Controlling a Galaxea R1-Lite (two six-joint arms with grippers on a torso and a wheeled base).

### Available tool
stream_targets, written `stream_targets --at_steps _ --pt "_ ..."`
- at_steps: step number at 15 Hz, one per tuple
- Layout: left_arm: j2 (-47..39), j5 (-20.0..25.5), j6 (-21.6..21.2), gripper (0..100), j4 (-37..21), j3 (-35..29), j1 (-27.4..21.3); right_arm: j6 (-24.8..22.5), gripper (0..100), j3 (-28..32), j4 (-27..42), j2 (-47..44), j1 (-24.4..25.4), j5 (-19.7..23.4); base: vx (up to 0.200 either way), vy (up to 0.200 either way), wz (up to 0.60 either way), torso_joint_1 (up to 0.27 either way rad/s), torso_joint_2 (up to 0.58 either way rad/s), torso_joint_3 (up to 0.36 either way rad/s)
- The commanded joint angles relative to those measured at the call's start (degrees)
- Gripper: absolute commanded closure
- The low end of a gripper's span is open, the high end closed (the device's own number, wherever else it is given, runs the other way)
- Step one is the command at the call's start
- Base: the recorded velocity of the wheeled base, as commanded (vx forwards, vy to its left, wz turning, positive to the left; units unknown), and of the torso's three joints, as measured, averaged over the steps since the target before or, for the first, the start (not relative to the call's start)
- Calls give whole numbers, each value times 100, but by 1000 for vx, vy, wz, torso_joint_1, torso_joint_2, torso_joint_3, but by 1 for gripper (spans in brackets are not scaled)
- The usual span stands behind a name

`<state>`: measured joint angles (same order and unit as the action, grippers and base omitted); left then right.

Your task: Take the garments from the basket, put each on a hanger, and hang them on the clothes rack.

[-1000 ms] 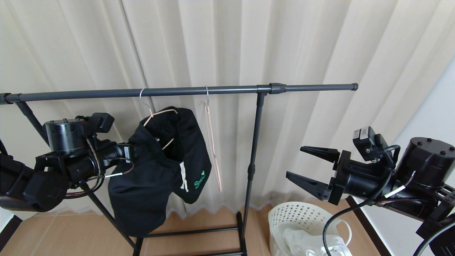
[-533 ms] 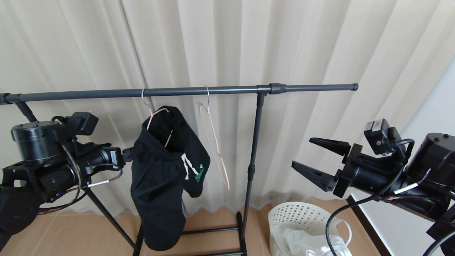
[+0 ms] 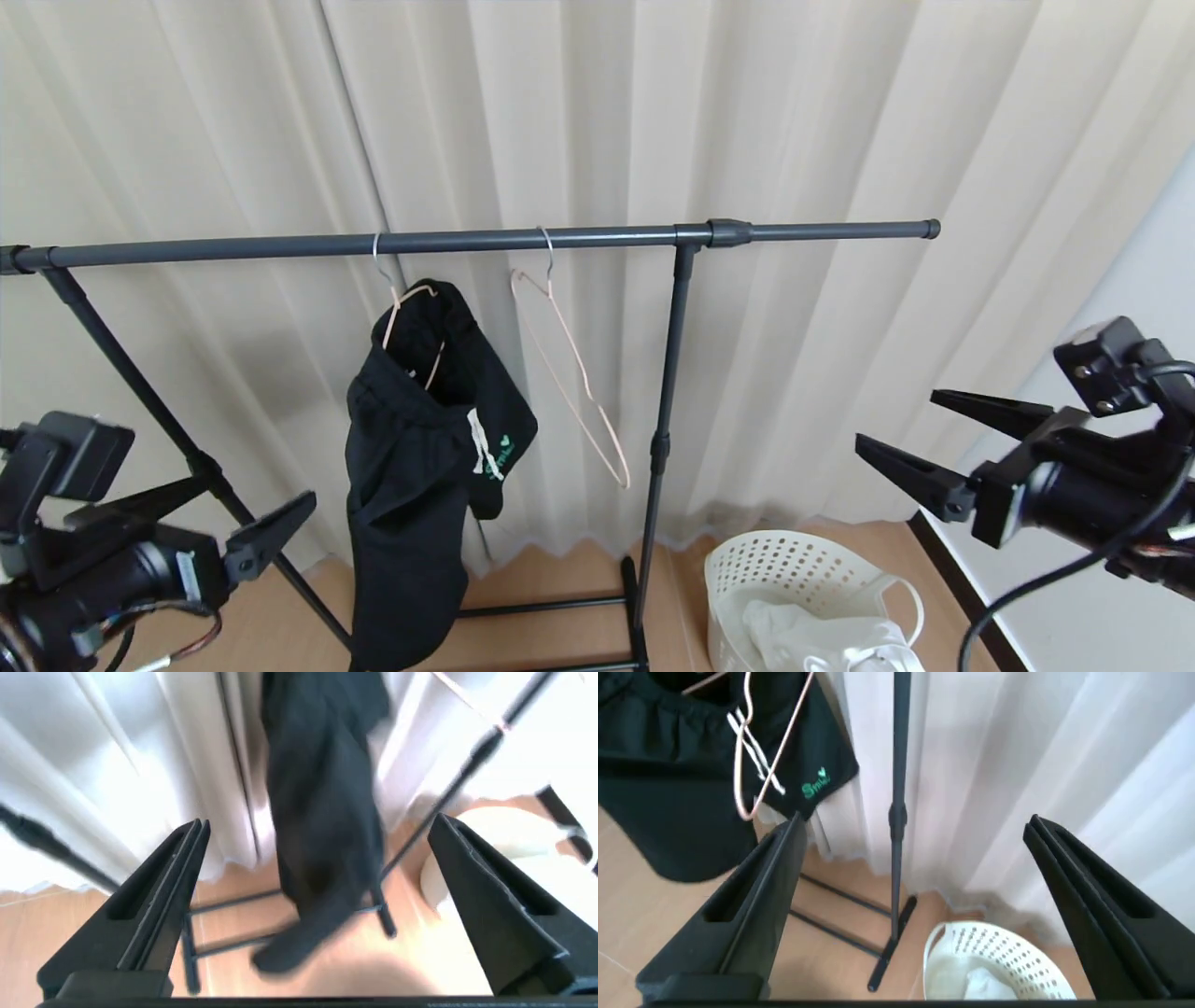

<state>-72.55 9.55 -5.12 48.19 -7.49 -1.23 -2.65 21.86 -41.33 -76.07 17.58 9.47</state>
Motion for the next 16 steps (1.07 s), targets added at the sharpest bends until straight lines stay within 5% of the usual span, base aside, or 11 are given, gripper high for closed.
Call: stream_targets --at_steps 1,6,10,14,16 --pt "1243 65 -235 0 -82 749 -141 -8 0 -823 564 1560 61 -191 0 0 0 0 0 0" --pt "3774 417 -147 0 -2859 749 -466 -8 0 -2186 617 2799 61 -393 0 0 0 0 0 0" --pt "5260 425 -15 0 -4520 749 -694 -140 0 -2186 2234 4214 61 -525 0 0 0 0 0 0" --pt "5286 425 424 0 -4520 749 -1011 -289 0 -2186 3878 5656 -18 -675 0 0 0 0 0 0" --pt "5286 417 433 0 -4520 749 -1072 -280 0 -2186 4036 5840 -79 -684 0 0 0 0 0 0"
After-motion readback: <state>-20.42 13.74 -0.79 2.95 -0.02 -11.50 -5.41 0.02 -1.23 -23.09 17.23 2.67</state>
